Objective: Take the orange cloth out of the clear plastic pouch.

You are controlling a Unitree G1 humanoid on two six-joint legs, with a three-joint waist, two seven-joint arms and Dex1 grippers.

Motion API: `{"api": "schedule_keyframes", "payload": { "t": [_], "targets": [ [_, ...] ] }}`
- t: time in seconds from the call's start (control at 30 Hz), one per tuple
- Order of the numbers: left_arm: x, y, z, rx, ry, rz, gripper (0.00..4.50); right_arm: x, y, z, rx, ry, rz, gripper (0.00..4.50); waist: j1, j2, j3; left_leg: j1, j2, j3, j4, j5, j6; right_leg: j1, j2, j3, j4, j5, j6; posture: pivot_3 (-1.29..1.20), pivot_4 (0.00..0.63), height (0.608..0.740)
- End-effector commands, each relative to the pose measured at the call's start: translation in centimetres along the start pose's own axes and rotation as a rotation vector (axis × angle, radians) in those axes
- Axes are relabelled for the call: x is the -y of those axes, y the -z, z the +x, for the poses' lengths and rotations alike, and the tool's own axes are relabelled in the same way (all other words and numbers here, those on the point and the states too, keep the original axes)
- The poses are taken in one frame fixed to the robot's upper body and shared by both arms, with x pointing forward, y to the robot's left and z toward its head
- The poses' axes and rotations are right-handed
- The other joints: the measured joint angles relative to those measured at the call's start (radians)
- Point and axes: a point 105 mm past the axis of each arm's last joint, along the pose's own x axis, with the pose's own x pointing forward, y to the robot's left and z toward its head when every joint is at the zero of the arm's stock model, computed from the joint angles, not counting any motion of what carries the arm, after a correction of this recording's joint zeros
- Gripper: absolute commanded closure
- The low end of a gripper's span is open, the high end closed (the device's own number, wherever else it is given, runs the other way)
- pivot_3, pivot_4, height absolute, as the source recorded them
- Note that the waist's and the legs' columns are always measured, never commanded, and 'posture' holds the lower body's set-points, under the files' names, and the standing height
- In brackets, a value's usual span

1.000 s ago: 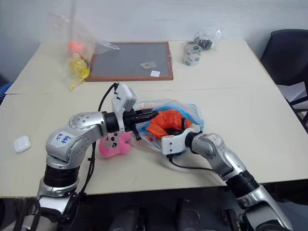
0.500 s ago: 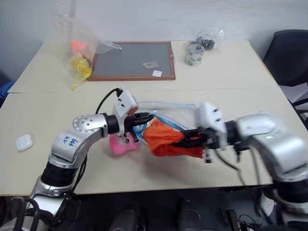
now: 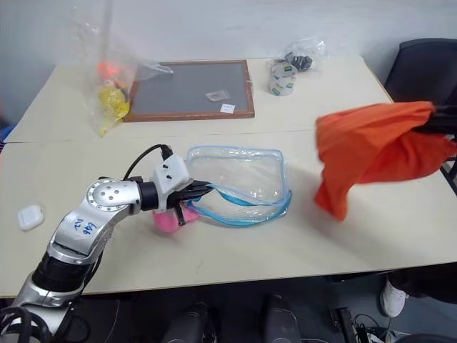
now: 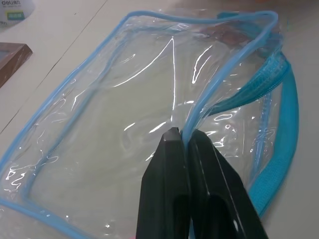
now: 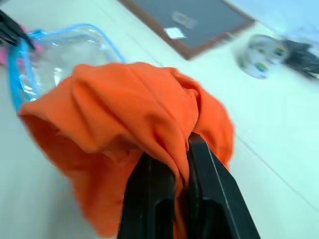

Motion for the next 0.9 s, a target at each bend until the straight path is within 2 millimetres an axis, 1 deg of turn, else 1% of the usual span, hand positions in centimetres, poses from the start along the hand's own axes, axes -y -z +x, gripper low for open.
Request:
{"api": "schedule_keyframes", "payload": {
  "t": [0.03,0.07,0.1,0.13,0.2,0.23,0.27,0.33,0.37,0.4,0.47,0.5,0.6,0.7,0.73,0.8,0.83,0.87,0.9],
  "targets": [
    [0.3,-0.5,-0.5,0.008,0.012,0.060,4.50,0.8,0.8,1.0,-0.055,0.066,-0.176,4.49,0.000,0.000,0.000,0.000,0.000,0.000,-0.001,0.000,0.000,0.000,0.000,0.000,0.001,0.000,0.000,0.00,0.150,0.740],
    [0.4,-0.3,-0.6,0.002,0.020,0.071,4.50,0.5,1.9,2.2,-0.091,0.069,-0.246,4.49,-0.001,0.000,0.000,0.000,0.000,0.001,0.000,0.000,0.000,0.000,0.001,0.000,0.002,0.000,0.000,0.00,0.150,0.740],
    [0.5,-0.2,-0.7,-0.003,0.022,0.074,4.50,-0.5,3.3,3.7,-0.123,0.037,-0.306,4.49,0.000,-0.002,-0.001,0.000,0.000,0.001,0.000,0.000,-0.001,0.000,0.001,0.000,0.002,0.000,0.000,0.00,0.150,0.740],
    [0.6,-0.2,-0.7,-0.005,0.023,0.074,4.50,-1.4,4.2,4.5,-0.137,0.011,-0.341,4.49,0.001,-0.003,-0.002,0.001,0.000,0.000,-0.001,0.000,-0.001,0.000,0.001,0.000,0.002,0.000,0.000,0.00,0.150,0.740],
    [0.8,0.0,-0.8,-0.009,0.027,0.069,4.50,-3.7,6.5,6.9,-0.146,-0.031,-0.380,4.49,0.004,-0.001,-0.001,0.000,0.000,0.000,0.000,0.000,-0.002,0.001,0.001,-0.001,0.003,0.000,0.000,0.00,0.150,0.740],
    [0.9,0.0,-0.9,-0.011,0.029,0.069,4.50,-4.5,7.2,7.5,-0.149,-0.030,-0.393,4.49,0.007,0.000,0.000,0.000,0.000,0.000,0.000,0.000,-0.001,0.000,0.000,0.000,0.004,0.000,0.001,0.00,0.150,0.740],
    [1.0,0.0,-0.9,-0.015,0.032,0.071,4.50,-5.3,8.4,8.6,-0.164,-0.013,-0.420,4.49,0.009,0.001,0.001,0.000,0.000,0.000,0.001,0.000,-0.001,0.000,0.000,0.000,0.004,0.000,0.001,0.00,0.150,0.740],
    [1.2,0.0,-1.2,-0.021,0.038,0.074,4.50,-6.3,9.9,9.9,-0.181,0.035,-0.460,4.49,0.011,0.002,0.001,-0.001,-0.001,-0.001,0.003,0.001,-0.001,-0.001,-0.001,0.000,0.006,0.000,0.001,0.00,0.150,0.740],
    [1.3,0.0,-1.3,-0.022,0.040,0.076,4.28,-6.6,10.2,10.3,-0.179,0.050,-0.480,4.50,0.011,0.002,0.001,-0.001,-0.001,0.000,0.003,0.001,-0.001,-0.001,-0.001,0.000,0.006,0.000,0.001,0.00,0.150,0.740],
    [1.4,0.0,-1.5,-0.024,0.041,0.069,4.05,-6.5,10.4,10.3,-0.177,0.078,-0.474,4.50,0.009,0.002,0.001,-0.001,-0.001,-0.001,0.003,0.001,-0.001,0.000,-0.001,0.001,0.006,0.000,0.001,0.00,0.150,0.740],
    [1.7,0.0,-1.9,-0.031,0.060,0.066,3.63,-5.8,10.5,10.0,-0.194,0.136,-0.502,3.84,0.005,0.002,0.001,0.000,0.000,0.000,0.003,0.001,-0.001,0.000,-0.001,0.001,0.006,0.000,0.001,0.00,0.150,0.740],
    [1.8,0.0,-2.2,-0.033,0.064,0.066,3.33,-5.4,10.6,9.6,-0.203,0.156,-0.505,3.63,0.004,0.002,0.001,0.000,0.000,-0.001,0.003,0.001,-0.001,0.000,0.000,0.001,0.006,0.000,0.001,0.00,0.150,0.740],
    [1.9,-0.2,-2.7,-0.027,0.061,0.046,2.46,-4.5,10.8,8.5,-0.230,0.194,-0.512,2.69,0.004,0.002,0.001,0.000,0.001,-0.001,0.003,0.001,-0.001,0.000,0.001,0.001,0.006,0.000,0.001,0.00,0.150,0.740],
    [2.1,-0.7,-3.6,-0.011,0.073,0.018,1.50,-3.6,11.1,7.1,-0.256,0.222,-0.494,1.60,0.007,0.002,0.001,0.000,0.000,-0.001,0.003,0.001,-0.001,0.001,0.000,0.001,0.005,0.000,0.001,0.00,0.150,0.740],
    [2.1,-0.9,-3.9,-0.010,0.078,0.016,1.28,-3.5,11.1,6.7,-0.263,0.218,-0.488,1.38,0.007,0.002,0.001,0.000,0.000,-0.002,0.003,0.001,-0.001,0.001,0.000,0.001,0.005,0.000,0.001,0.00,0.150,0.740],
    [2.2,-1.2,-4.9,-0.008,0.098,-0.008,0.63,-3.6,11.3,5.7,-0.269,0.197,-0.442,0.66,0.006,0.002,0.001,0.000,0.000,-0.002,0.003,0.001,-0.001,0.001,0.000,0.001,0.005,0.000,0.001,0.00,0.150,0.740],
    [2.3,-1.3,-5.5,-0.010,0.116,-0.021,0.42,-3.6,11.2,5.1,-0.261,0.192,-0.397,0.40,0.005,0.002,0.001,0.000,0.001,-0.002,0.003,0.001,-0.001,0.001,0.001,0.001,0.005,0.000,0.001,0.00,0.150,0.740],
    [2.3,-1.5,-6.4,0.003,0.127,-0.038,0.06,-3.4,11.0,4.5,-0.244,0.195,-0.326,0.04,0.004,0.002,0.001,0.000,0.001,-0.002,0.003,0.001,-0.001,0.001,0.001,0.001,0.005,0.000,0.001,0.00,0.150,0.740],
    [2.0,-1.7,-7.5,0.010,0.128,-0.076,0.02,-3.3,10.7,3.6,-0.226,0.186,-0.241,0.01,0.004,0.002,0.001,0.001,0.001,-0.002,0.003,0.001,-0.001,0.002,0.001,0.001,0.005,0.000,0.001,0.00,0.150,0.740]
  ]
}}
